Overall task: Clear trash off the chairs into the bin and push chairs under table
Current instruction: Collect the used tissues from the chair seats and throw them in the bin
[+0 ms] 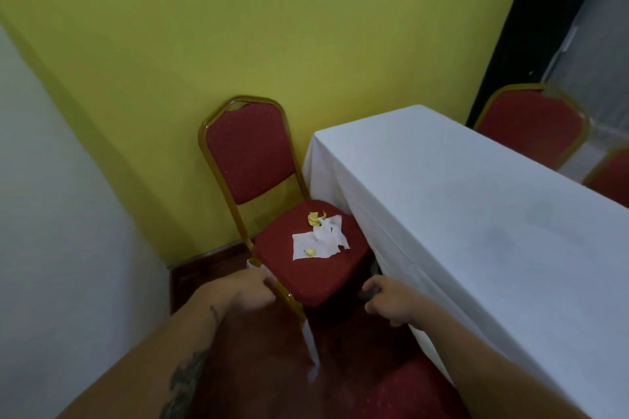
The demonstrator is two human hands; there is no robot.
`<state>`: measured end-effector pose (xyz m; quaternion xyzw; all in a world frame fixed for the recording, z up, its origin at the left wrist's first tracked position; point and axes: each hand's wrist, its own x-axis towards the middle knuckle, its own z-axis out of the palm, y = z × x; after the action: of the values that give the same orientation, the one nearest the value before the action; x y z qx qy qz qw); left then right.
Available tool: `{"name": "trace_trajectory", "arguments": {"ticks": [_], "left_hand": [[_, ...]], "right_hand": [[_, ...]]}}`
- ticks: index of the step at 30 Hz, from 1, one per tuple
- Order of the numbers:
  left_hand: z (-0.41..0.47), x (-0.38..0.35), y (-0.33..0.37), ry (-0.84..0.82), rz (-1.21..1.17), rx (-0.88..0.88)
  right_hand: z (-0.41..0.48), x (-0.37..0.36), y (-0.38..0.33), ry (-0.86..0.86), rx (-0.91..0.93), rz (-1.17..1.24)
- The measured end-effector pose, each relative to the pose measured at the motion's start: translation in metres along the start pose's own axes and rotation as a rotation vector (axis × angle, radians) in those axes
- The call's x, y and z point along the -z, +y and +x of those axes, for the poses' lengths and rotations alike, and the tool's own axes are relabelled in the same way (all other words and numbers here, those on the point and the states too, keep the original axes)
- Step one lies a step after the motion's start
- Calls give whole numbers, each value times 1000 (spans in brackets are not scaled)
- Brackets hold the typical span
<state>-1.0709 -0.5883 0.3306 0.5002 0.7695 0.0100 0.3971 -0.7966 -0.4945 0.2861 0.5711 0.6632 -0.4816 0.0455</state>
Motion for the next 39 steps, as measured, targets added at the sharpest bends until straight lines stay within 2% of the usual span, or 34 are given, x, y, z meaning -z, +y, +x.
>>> {"name": "trace_trajectory", "arguments": {"ticks": [10,15,18,24,28,32,36,39], "left_hand": [[226,92,-38,2,-92,-116],[309,114,-40,10,-68,-138],[356,104,-33,-45,-28,-161],[442,34,-32,-144,62,-240],[478,-18,-34,-109,182,-217],[510,-57,-38,-50,262,-178],[523,-68,-48,-17,366,-221],[526,-70,-52,23,437,-256]], "right_hand": [[187,5,-75,100,-142,47],[254,-12,-100,77,-186,95],[294,-17,-101,66,-247,59],[394,-2,-88,97,-297,89],[459,10,-72,173,-263,77],[510,6,-52,146,-163,17],[539,-7,-45,123,-131,-18],[548,-19,-41,166,-145,-80]]}}
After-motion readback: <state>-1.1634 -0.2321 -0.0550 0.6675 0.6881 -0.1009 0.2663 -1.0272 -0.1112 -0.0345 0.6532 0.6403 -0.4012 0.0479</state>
